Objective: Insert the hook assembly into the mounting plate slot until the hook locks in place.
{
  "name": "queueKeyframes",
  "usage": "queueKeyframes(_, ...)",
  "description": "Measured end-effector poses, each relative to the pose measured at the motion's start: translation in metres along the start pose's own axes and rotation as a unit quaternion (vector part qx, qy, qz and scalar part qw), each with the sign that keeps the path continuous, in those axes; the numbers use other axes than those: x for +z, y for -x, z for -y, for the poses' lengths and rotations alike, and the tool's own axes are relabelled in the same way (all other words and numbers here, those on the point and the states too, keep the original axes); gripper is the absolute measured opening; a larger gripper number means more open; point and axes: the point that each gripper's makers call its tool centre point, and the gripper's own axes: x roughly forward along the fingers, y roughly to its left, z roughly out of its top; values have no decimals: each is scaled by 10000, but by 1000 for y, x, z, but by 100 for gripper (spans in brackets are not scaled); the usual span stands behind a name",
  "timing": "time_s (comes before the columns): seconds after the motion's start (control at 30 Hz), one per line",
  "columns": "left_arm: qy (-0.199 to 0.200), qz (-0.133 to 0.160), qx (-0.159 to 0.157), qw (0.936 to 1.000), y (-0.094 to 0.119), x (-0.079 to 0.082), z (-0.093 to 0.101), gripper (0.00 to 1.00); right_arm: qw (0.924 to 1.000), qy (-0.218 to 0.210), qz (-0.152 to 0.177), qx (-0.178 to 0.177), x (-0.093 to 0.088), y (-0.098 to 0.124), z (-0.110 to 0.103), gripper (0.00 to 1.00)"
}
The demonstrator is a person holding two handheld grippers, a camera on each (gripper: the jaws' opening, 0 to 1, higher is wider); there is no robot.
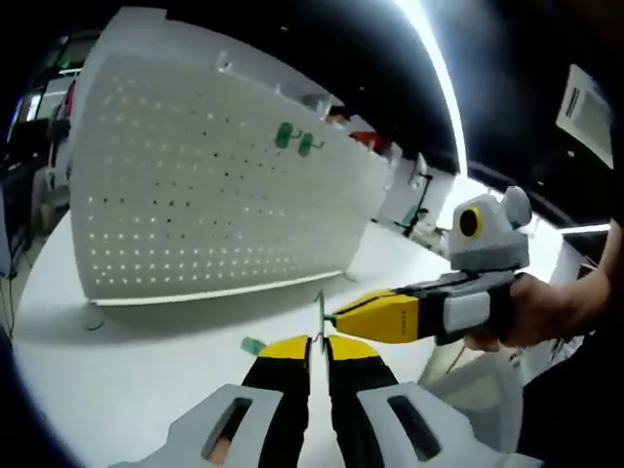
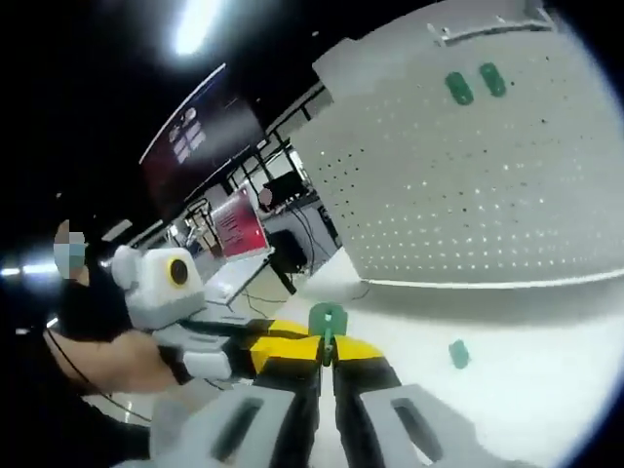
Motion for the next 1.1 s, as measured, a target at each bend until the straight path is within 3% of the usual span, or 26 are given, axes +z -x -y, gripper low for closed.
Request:
queueKeyframes(0.17,125,-24,3,9999,2,-1,-2,26,9973,706,67,-183,8,2,3,0)
queueKeyframes(0.27,-309,184,16,9994,4,3,-4,29,9954,919,93,-264,13,3,5,0)
queueKeyframes(0.4,-243,202,-7,9995,8,-1,-7,37,9900,1367,40,-347,17,0,7,0)
queueKeyframes(0.47,-156,138,6,9998,7,-4,-8,51,9895,1394,138,-362,22,-1,6,0)
queueKeyframes(0.73,-129,160,-2,9998,6,1,-3,82,9860,1543,384,-507,39,-10,8,0)
queueKeyframes(0.93,83,212,44,9997,7,5,-6,89,9807,1633,721,-799,62,-15,18,0)
queueKeyframes(1.0,134,160,101,9997,8,3,-9,92,9756,1710,765,-1144,67,-16,32,0)
queueKeyframes(1.1,131,186,173,9996,10,3,-13,94,9748,1467,935,-1396,75,-20,45,0)
